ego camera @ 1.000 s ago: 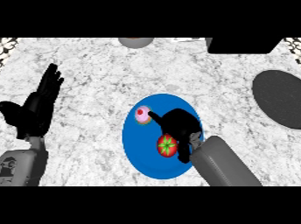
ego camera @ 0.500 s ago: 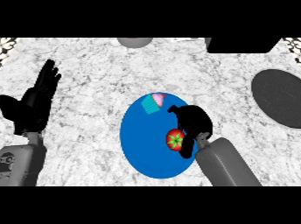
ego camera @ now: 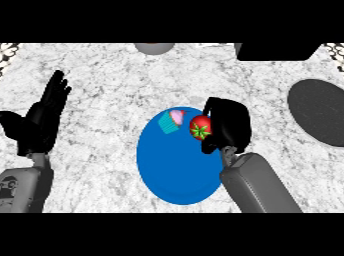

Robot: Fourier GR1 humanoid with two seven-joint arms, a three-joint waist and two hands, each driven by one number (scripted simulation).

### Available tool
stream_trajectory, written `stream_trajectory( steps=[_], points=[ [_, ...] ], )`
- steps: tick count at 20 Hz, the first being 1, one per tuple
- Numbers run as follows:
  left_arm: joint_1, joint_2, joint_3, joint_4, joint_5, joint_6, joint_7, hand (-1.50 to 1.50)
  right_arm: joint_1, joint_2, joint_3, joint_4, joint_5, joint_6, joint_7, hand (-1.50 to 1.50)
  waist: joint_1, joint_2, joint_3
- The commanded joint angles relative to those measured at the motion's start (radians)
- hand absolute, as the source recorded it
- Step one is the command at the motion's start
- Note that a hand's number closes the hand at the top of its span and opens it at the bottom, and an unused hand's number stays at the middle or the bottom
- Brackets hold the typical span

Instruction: Pick the tomato from the plate and place it in the pan

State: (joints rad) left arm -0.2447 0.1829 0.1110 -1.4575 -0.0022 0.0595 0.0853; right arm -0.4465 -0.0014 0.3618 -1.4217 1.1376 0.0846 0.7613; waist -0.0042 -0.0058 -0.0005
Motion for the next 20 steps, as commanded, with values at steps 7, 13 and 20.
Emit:
stream_trajectory(
  steps=[7, 13, 20],
  points=[
    [0.035, -0.001, -0.002, 0.011, 0.008, -0.029, -0.030, 0.00, -0.017, -0.102, -0.168, -0.237, 0.044, -0.101, 0.034, 1.50, 0.000, 0.005, 0.001],
    [0.029, -0.001, -0.006, -0.061, 0.004, -0.010, 0.035, 0.00, 0.001, -0.140, -0.377, -0.296, -0.145, -0.190, -0.052, 1.50, 0.003, 0.004, 0.002],
    [0.013, -0.028, -0.007, 0.014, -0.020, 0.012, -0.039, 0.00, -0.031, -0.353, -0.616, -0.021, -0.279, -0.238, -0.288, 1.50, 0.008, 0.011, 0.001]
  ],
)
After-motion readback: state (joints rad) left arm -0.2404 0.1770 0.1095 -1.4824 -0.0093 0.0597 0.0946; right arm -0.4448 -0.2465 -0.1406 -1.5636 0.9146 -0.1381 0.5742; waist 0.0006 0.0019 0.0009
